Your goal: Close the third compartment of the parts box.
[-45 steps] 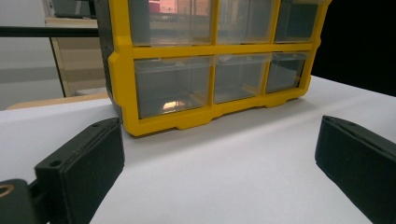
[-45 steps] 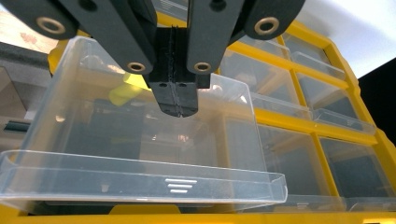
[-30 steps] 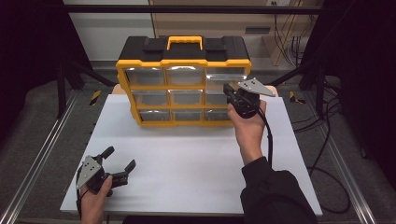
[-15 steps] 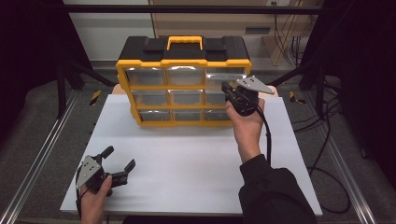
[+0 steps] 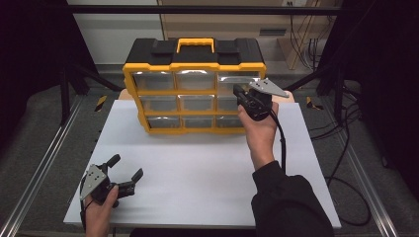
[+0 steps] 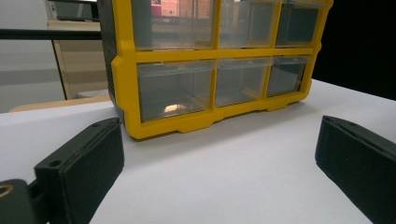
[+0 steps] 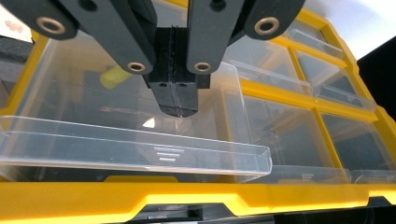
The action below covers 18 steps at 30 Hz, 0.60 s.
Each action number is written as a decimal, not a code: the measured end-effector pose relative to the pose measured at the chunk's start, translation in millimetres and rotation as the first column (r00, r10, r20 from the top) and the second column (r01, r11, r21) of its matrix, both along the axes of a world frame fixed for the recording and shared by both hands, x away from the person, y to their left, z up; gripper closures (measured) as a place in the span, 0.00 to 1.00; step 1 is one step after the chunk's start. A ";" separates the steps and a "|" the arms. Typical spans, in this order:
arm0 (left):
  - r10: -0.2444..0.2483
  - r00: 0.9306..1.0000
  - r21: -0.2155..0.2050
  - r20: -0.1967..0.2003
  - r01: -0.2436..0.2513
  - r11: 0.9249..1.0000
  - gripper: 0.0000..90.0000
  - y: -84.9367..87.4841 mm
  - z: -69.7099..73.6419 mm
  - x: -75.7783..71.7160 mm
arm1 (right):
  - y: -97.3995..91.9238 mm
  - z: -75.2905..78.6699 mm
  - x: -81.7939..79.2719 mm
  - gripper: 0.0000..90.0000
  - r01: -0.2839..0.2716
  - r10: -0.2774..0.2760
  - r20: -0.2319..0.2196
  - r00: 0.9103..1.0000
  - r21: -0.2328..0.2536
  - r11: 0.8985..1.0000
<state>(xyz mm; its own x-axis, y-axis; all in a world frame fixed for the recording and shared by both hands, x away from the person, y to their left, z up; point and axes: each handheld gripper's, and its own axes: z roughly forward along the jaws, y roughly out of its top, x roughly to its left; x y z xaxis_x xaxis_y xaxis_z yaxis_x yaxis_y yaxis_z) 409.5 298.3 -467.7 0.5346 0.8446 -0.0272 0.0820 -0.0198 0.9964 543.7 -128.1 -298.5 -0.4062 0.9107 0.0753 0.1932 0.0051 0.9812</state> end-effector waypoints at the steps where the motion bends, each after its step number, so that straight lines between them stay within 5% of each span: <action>1: 0.000 1.000 0.001 -0.001 0.000 1.000 0.01 0.0 0.0 0.1 | 0.3 0.3 0.2 1.00 0.000 0.000 0.000 1.000 0.002 1.000; 18: 0.001 1.000 0.002 0.002 -0.001 1.000 0.01 0.4 0.5 0.2 | 4.0 2.4 6.3 1.00 0.009 -0.009 0.009 1.000 0.011 1.000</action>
<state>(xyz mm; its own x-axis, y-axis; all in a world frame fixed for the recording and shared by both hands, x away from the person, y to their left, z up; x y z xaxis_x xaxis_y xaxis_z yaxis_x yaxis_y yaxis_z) 409.7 298.8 -467.2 0.5341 0.8451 -0.0239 0.0796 -0.0222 0.9966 550.0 -124.2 -296.0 -0.3984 0.9136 0.0818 0.1844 -0.0076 0.9828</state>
